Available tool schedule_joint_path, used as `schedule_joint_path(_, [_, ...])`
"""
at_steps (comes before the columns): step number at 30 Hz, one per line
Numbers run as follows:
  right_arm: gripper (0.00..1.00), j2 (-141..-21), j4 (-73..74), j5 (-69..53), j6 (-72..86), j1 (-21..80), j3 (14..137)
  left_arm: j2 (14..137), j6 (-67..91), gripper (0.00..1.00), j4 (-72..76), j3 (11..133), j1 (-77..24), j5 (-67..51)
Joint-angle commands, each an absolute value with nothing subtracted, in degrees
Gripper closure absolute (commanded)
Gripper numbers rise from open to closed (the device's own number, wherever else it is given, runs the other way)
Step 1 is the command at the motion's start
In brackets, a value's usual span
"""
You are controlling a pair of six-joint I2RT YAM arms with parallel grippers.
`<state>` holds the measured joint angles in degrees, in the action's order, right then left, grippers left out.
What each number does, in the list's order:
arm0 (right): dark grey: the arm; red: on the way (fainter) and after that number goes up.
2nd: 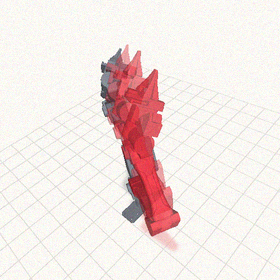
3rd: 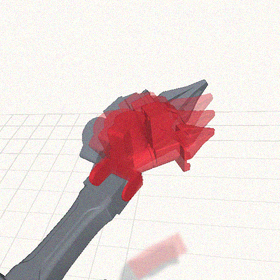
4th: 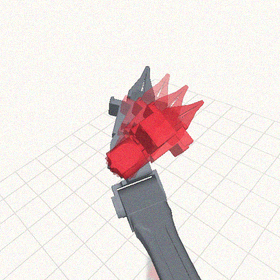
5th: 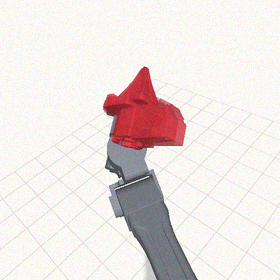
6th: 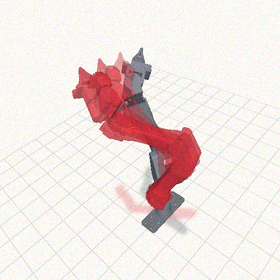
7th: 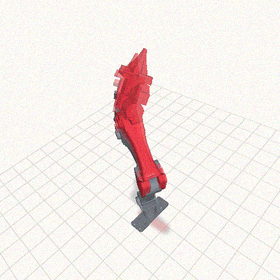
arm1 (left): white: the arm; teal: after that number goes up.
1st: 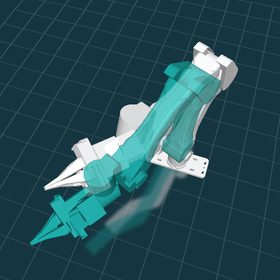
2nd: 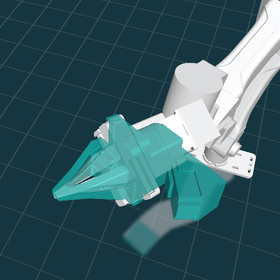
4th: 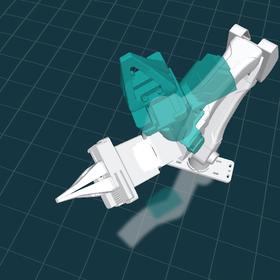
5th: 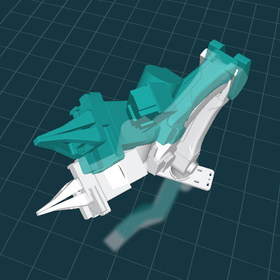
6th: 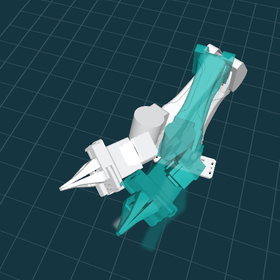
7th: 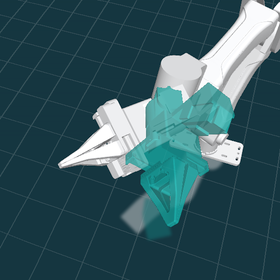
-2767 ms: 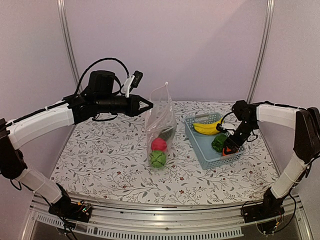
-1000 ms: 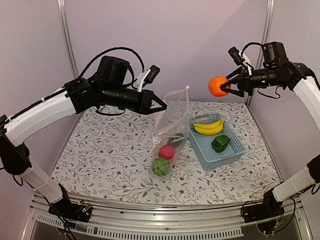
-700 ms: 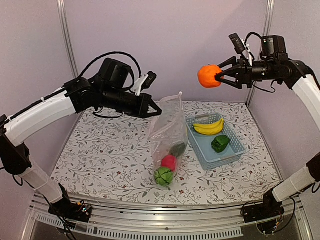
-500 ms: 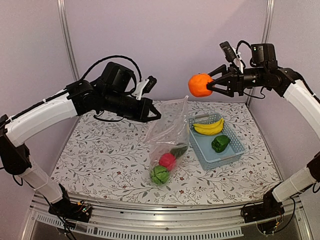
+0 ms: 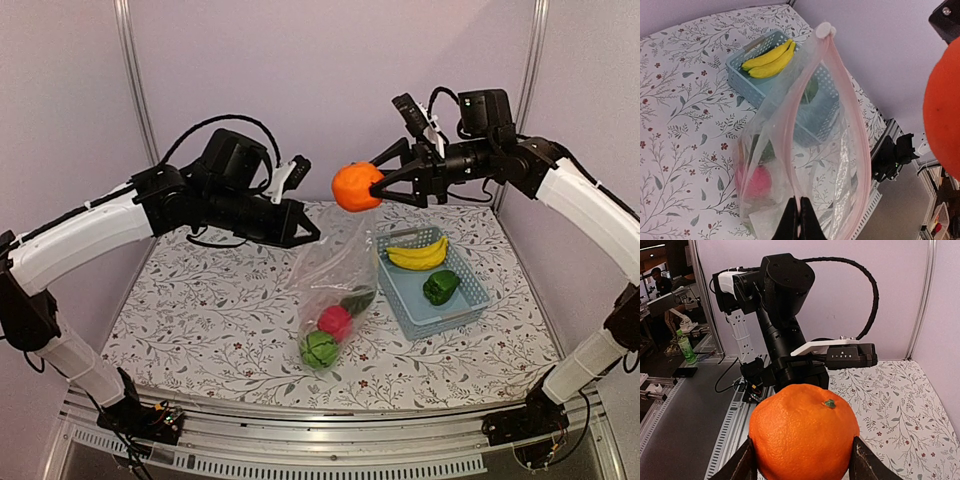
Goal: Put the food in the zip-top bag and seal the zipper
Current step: Place the fake fruit in the zipper food storage bag.
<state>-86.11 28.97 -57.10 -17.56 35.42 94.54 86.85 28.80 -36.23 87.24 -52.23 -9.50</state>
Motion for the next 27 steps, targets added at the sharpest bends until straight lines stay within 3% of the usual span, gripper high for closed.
schedule_joint_path(1, [0.54, -88.3, 30.0, -53.2, -19.2, 36.6, 97.0, 84.6, 29.8, 1.00, -34.2, 86.7, -53.3, -9.2])
schedule_joint_path(18, [0.49, -93.7, 34.2, -44.9, -23.2, 38.6, 98.8, 84.5, 30.3, 1.00, -33.8, 87.2, -53.6, -9.4])
schedule_joint_path(22, [0.45, -93.6, 34.6, -43.5, -23.8, 38.8, 98.6, 84.2, 30.2, 1.00, -33.8, 87.1, -53.5, -9.2])
schedule_joint_path(27, [0.32, -93.7, 35.5, -42.4, -24.5, 39.0, 98.1, 84.0, 30.3, 1.00, -33.5, 86.8, -53.6, -8.8])
